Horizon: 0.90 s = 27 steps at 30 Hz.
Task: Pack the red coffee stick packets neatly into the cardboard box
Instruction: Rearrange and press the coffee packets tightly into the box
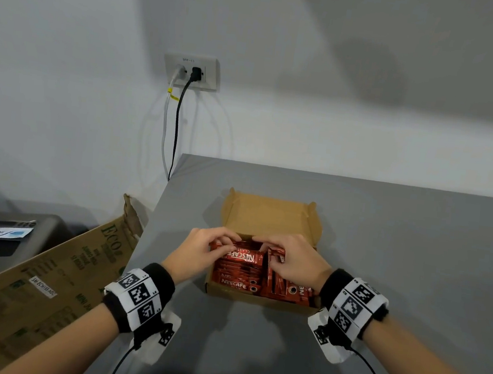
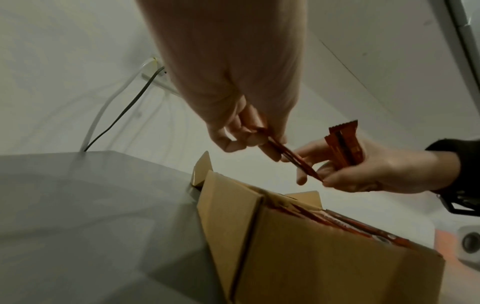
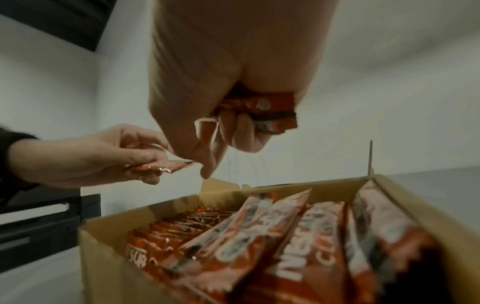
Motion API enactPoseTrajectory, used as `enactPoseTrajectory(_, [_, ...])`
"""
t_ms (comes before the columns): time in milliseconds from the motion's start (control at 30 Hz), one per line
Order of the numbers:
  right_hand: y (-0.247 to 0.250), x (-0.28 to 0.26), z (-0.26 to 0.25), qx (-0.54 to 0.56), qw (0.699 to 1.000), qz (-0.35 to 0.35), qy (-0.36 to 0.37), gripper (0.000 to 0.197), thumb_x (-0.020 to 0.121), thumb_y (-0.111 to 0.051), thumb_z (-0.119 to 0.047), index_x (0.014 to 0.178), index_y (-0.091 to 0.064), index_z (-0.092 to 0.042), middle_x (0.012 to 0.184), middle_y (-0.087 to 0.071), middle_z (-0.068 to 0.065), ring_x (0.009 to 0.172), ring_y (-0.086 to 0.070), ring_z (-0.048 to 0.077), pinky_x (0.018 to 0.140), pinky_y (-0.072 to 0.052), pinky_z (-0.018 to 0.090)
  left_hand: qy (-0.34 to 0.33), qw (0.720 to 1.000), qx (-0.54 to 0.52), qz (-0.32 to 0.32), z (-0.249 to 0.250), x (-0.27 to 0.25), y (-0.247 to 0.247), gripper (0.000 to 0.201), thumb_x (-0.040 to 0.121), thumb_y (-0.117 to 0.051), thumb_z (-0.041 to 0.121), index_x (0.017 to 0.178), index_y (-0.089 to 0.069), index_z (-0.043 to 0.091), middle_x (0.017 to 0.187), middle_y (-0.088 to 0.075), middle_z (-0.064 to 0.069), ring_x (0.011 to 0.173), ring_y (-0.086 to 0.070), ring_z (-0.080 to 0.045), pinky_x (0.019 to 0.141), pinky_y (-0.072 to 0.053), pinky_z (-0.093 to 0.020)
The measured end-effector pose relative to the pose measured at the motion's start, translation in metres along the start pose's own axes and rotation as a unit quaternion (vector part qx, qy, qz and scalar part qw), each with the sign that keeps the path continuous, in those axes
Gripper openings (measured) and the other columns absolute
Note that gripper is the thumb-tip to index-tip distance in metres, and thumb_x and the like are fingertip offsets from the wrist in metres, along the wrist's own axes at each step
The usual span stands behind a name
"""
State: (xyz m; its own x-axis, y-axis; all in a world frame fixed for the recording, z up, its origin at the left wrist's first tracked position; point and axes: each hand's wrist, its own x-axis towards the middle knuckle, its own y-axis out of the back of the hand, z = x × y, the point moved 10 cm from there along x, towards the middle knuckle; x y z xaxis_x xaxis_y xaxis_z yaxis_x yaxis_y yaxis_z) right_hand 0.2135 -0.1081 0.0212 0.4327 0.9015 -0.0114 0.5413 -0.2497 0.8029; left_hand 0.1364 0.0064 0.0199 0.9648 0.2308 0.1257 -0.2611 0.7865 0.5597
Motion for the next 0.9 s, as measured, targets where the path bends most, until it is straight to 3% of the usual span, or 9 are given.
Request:
enactPoseTrajectory(100, [-0.002,0.0,-0.004,0.034,0.999,-0.004,-0.009,0.027,0.09,-0.056,-0.019,0.116,-0.065,-0.021,0.104,-0.068,-0.006,0.091,-0.062,0.005,0.082,-0.052,0.022,-0.027,0.999,0.022,0.026,0.007,-0.003,0.003,0.015,0.088,-0.062,0.009,0.101,-0.07,0.011,0.087,-0.066,0.011,0.087,-0.06,0.01,0.077,-0.044,-0.004])
enactPoseTrajectory(200, [-0.007,0.002,-0.005,0.007,1.0,-0.009,-0.017,0.019,0.088,-0.062,-0.027,0.104,-0.069,-0.02,0.096,-0.068,-0.01,0.082,-0.061,0.003,0.075,-0.048,0.014,-0.025,0.999,0.033,0.024,0.007,-0.004,0.003,0.013,0.087,-0.064,0.012,0.097,-0.072,0.013,0.087,-0.065,0.011,0.085,-0.059,0.008,0.075,-0.045,-0.005])
enactPoseTrajectory(267, [-0.004,0.002,-0.004,0.001,1.0,0.015,-0.021,0.014,0.087,-0.064,-0.023,0.099,-0.071,-0.02,0.091,-0.063,-0.015,0.078,-0.055,-0.005,0.073,-0.041,0.009,-0.022,0.999,0.043,-0.018,0.006,-0.006,-0.003,0.01,0.085,-0.067,0.013,0.094,-0.072,0.015,0.082,-0.065,0.012,0.078,-0.06,0.002,0.072,-0.047,-0.009])
enactPoseTrajectory(333, [0.004,0.003,-0.007,0.025,0.998,0.052,-0.017,0.012,0.086,-0.065,-0.021,0.096,-0.071,-0.02,0.089,-0.061,-0.016,0.081,-0.056,-0.005,0.078,-0.044,0.014,-0.015,0.996,0.041,-0.074,0.008,-0.007,-0.013,0.01,0.082,-0.071,0.015,0.092,-0.073,0.015,0.08,-0.068,0.011,0.077,-0.064,0.0,0.073,-0.051,-0.012])
enactPoseTrajectory(467, [0.014,0.008,-0.03,0.06,0.993,0.095,0.039,0.012,0.085,-0.066,-0.018,0.096,-0.07,-0.018,0.091,-0.066,-0.012,0.087,-0.06,-0.001,0.084,-0.046,0.013,0.017,0.998,0.025,-0.057,0.006,0.001,-0.017,0.021,0.075,-0.078,0.019,0.093,-0.07,0.013,0.072,-0.069,0.006,0.066,-0.063,0.004,0.066,-0.046,-0.007])
enactPoseTrajectory(567, [0.021,0.009,-0.037,0.074,0.986,0.137,0.054,0.031,0.084,-0.067,-0.024,0.115,-0.063,-0.021,0.099,-0.064,-0.013,0.094,-0.058,-0.002,0.088,-0.042,0.008,0.031,1.0,0.004,-0.002,0.005,0.007,-0.01,0.011,0.078,-0.075,0.014,0.085,-0.07,0.007,0.071,-0.07,0.0,0.065,-0.065,0.001,0.068,-0.052,-0.014])
enactPoseTrajectory(633, [0.014,0.009,-0.028,0.067,0.991,0.112,0.019,0.041,0.085,-0.065,-0.034,0.124,-0.057,-0.022,0.111,-0.065,-0.008,0.103,-0.058,0.001,0.093,-0.044,0.015,0.045,0.995,-0.073,0.052,0.002,0.008,0.002,0.007,0.08,-0.071,0.006,0.085,-0.068,0.01,0.077,-0.072,-0.002,0.069,-0.068,-0.004,0.068,-0.054,-0.018])
enactPoseTrajectory(767, [-0.01,0.005,-0.016,0.028,0.998,0.056,-0.016,0.025,0.088,-0.062,-0.024,0.112,-0.066,-0.016,0.102,-0.068,-0.003,0.092,-0.059,0.007,0.086,-0.047,0.024,0.08,0.979,-0.181,0.055,-0.004,0.004,0.004,0.017,0.079,-0.07,0.0,0.085,-0.056,0.009,0.073,-0.072,-0.004,0.071,-0.071,-0.016,0.067,-0.056,-0.023])
enactPoseTrajectory(900, [-0.024,-0.002,-0.008,0.029,0.998,0.025,-0.055,0.028,0.079,-0.073,-0.028,0.103,-0.067,-0.016,0.086,-0.065,-0.006,0.078,-0.056,0.005,0.072,-0.041,0.018,0.004,0.999,-0.016,-0.041,0.005,0.001,-0.001,0.019,0.08,-0.073,0.015,0.096,-0.065,0.018,0.086,-0.071,0.003,0.078,-0.067,-0.011,0.073,-0.054,-0.02])
